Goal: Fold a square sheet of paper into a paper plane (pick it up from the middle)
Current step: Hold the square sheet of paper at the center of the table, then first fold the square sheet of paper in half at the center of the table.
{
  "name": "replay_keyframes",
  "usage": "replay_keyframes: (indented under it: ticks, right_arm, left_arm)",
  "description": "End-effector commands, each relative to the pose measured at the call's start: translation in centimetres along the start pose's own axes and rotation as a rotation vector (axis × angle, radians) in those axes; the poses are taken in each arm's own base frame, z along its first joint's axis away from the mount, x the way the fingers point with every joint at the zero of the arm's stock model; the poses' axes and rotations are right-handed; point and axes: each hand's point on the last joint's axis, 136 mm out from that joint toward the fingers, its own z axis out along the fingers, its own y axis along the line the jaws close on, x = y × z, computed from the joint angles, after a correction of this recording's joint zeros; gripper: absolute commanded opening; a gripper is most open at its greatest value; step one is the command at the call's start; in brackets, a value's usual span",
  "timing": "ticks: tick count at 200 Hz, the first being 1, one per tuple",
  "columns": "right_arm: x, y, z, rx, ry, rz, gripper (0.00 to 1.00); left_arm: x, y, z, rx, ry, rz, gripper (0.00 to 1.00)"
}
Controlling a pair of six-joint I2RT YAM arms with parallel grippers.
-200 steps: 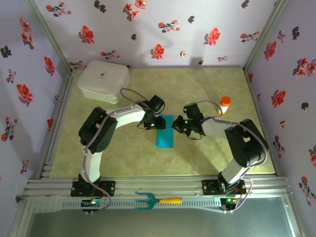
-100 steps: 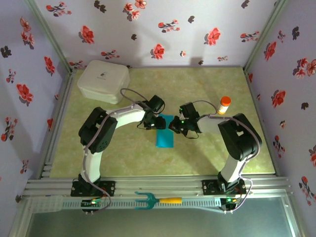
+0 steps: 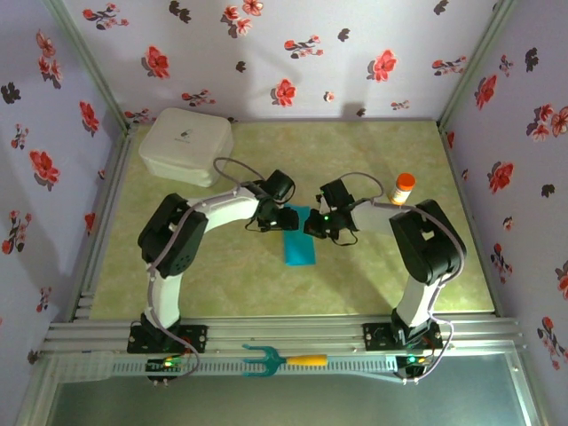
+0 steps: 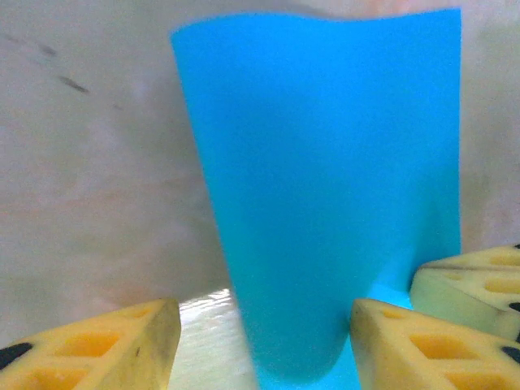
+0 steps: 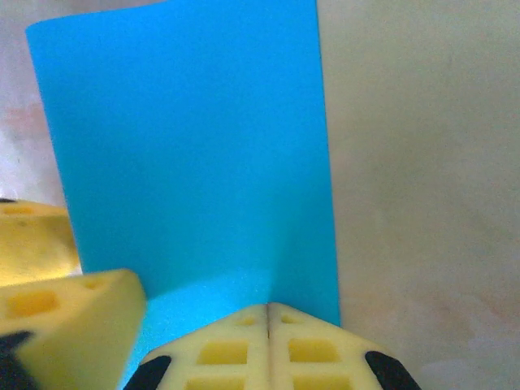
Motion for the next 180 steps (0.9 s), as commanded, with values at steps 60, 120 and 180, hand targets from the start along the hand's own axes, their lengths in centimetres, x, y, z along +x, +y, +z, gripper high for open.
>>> replay_keyframes:
  ticks: [60,120,180]
  right_arm:
    - [1.4,-3.5,0.8,0.126,0.097,0.003,0.00]
    - [1.5,-3.6,0.7,0.130,0.091,0.018,0.00]
    - [1.5,-3.6,0.8,0.125,0.085,0.034,0.00]
  left_arm:
    - [-4.9,-3.1,-7.4,0.349,-0.228,-0.054,0.11]
    - [-3.8,-4.6,-4.0,0.496,-0.102,-0.097,0.00]
    - [-1.7,-3.4,-0.4,0.487,-0.016,-0.128,0.00]
